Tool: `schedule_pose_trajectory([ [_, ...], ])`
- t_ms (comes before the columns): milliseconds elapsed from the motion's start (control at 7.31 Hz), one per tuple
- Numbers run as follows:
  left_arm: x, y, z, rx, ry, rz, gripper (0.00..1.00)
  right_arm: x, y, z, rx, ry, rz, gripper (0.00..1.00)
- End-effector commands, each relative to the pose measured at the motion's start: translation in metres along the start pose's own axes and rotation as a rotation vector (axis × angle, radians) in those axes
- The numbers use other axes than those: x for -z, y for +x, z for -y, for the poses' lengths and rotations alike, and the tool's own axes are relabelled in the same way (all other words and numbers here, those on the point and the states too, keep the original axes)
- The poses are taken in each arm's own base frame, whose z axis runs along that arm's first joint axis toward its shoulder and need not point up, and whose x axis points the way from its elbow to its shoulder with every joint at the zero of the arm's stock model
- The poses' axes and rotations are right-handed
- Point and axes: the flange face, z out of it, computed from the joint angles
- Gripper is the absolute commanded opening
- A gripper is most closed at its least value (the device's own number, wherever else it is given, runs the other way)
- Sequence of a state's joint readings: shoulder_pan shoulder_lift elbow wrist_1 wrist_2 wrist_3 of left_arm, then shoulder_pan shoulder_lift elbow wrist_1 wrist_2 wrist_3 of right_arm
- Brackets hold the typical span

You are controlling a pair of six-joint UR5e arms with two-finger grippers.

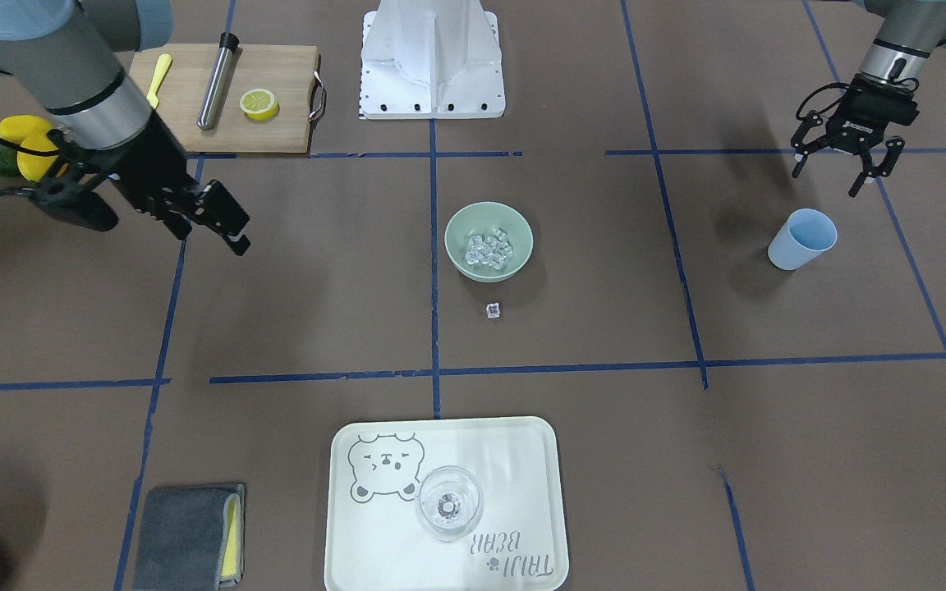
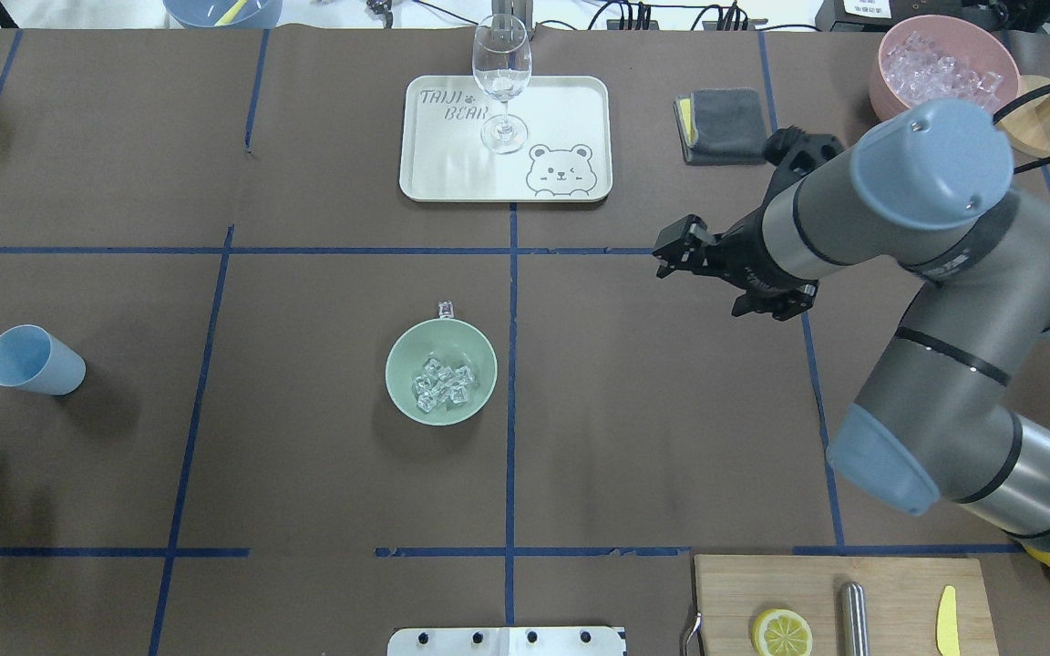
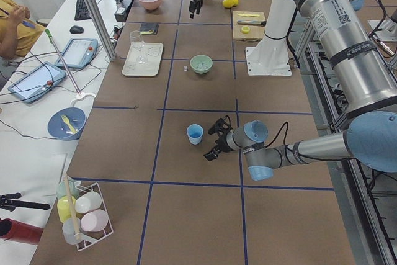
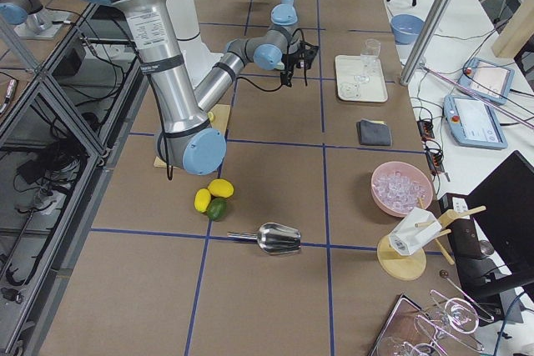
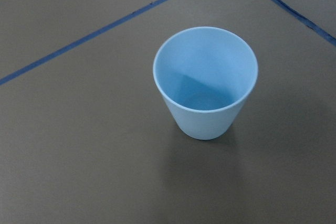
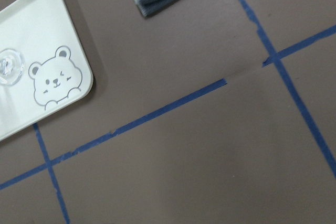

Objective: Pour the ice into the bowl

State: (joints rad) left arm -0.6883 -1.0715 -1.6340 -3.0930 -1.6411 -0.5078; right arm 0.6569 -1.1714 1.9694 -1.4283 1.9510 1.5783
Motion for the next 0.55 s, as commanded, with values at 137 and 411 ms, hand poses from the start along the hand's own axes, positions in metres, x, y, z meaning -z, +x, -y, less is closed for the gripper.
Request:
schedule_pose_trajectory([
  [137,0.015,-0.043,0.013,-0.05,-0.001,-0.002,1.0,-0.072,-0.088,-0.084,0.007,-0.018,-0.011,1.0],
  [411,0.014,-0.043,0.015,-0.05,0.005,-0.004,1.0,-0.098,-0.124,-0.103,0.022,-0.04,-0.027,1.0],
])
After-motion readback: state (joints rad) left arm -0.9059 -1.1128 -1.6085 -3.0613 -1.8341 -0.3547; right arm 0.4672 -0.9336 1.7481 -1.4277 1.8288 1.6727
